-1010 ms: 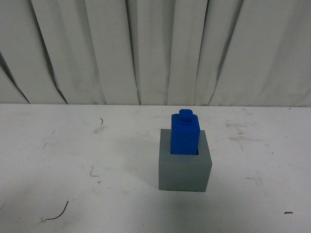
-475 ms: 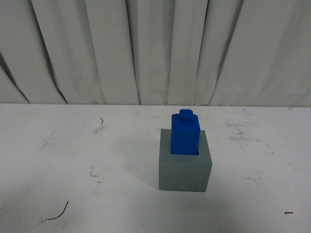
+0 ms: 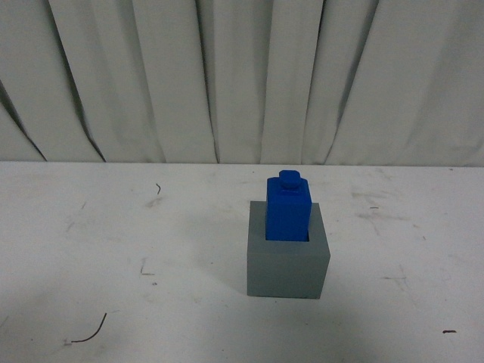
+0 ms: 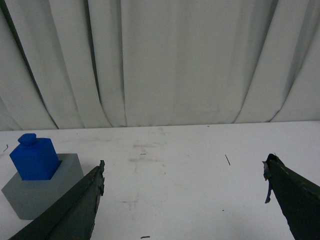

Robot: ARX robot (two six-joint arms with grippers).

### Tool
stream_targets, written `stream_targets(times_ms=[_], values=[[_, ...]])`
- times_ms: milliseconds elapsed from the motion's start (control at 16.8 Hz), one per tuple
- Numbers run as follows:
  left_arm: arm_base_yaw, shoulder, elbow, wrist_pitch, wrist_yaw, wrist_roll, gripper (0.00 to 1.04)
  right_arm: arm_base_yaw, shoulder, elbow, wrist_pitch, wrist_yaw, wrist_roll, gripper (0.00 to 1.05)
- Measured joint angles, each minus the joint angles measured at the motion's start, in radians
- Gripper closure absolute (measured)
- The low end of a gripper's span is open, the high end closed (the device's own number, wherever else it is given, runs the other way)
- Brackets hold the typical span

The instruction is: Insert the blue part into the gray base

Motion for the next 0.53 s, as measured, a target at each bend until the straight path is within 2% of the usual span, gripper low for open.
stream_targets(times_ms=[535], values=[[0.000,0.000,0.000,0.000,0.000,0.000,0.07,0.000,0.000,0.000,0.000,0.000,0.000,0.06]])
